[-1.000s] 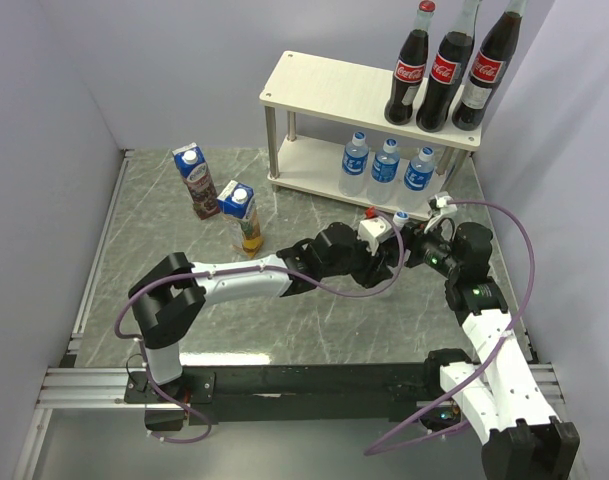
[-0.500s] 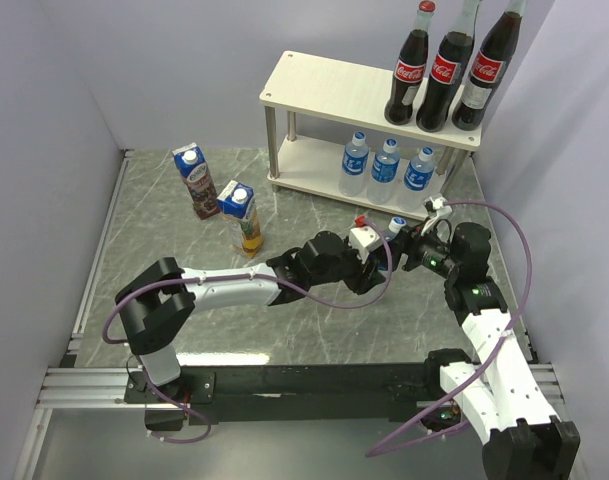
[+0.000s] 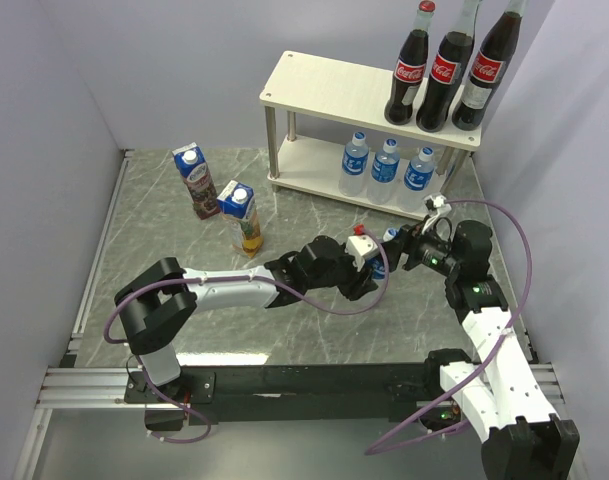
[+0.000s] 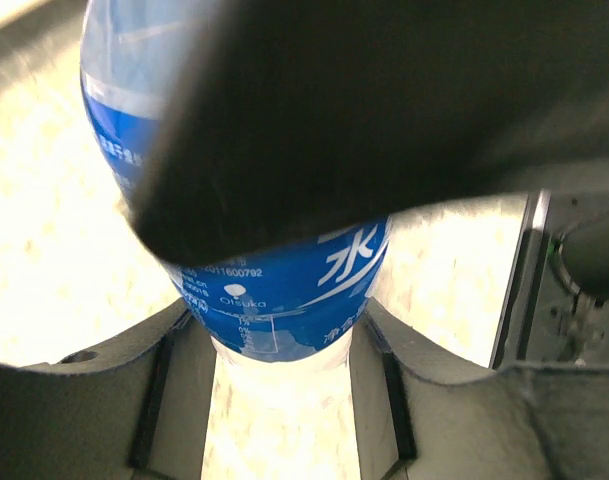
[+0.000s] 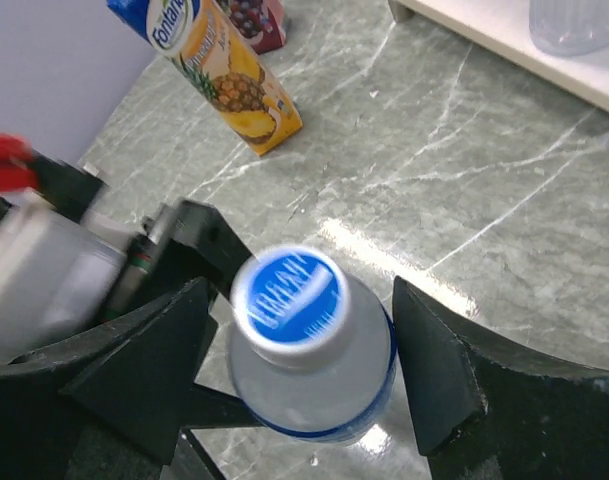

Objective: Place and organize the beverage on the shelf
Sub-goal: Adjust the drink.

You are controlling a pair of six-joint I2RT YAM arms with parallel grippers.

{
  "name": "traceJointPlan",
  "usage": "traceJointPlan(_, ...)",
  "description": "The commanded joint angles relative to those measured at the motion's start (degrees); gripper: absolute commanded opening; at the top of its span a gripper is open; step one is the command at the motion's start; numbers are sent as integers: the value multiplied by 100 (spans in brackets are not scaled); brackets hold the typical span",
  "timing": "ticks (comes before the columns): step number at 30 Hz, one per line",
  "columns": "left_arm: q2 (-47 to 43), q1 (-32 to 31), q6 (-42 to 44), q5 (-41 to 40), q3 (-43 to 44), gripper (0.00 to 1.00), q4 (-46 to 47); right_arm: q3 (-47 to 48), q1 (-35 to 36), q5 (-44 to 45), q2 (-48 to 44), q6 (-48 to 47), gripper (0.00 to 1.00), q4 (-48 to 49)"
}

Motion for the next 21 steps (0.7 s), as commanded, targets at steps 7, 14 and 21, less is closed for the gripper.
traceJointPlan(7, -311, 12, 69, 252, -105, 0, 541, 440, -87, -230, -44, 41, 74, 525)
traceJointPlan(14, -355, 12, 78, 234, -122, 0, 575, 510, -87, -240, 114, -64, 65, 367)
traceJointPlan(21, -461, 12, 69, 243, -237, 0, 760, 580, -87, 296, 255, -170, 76, 199)
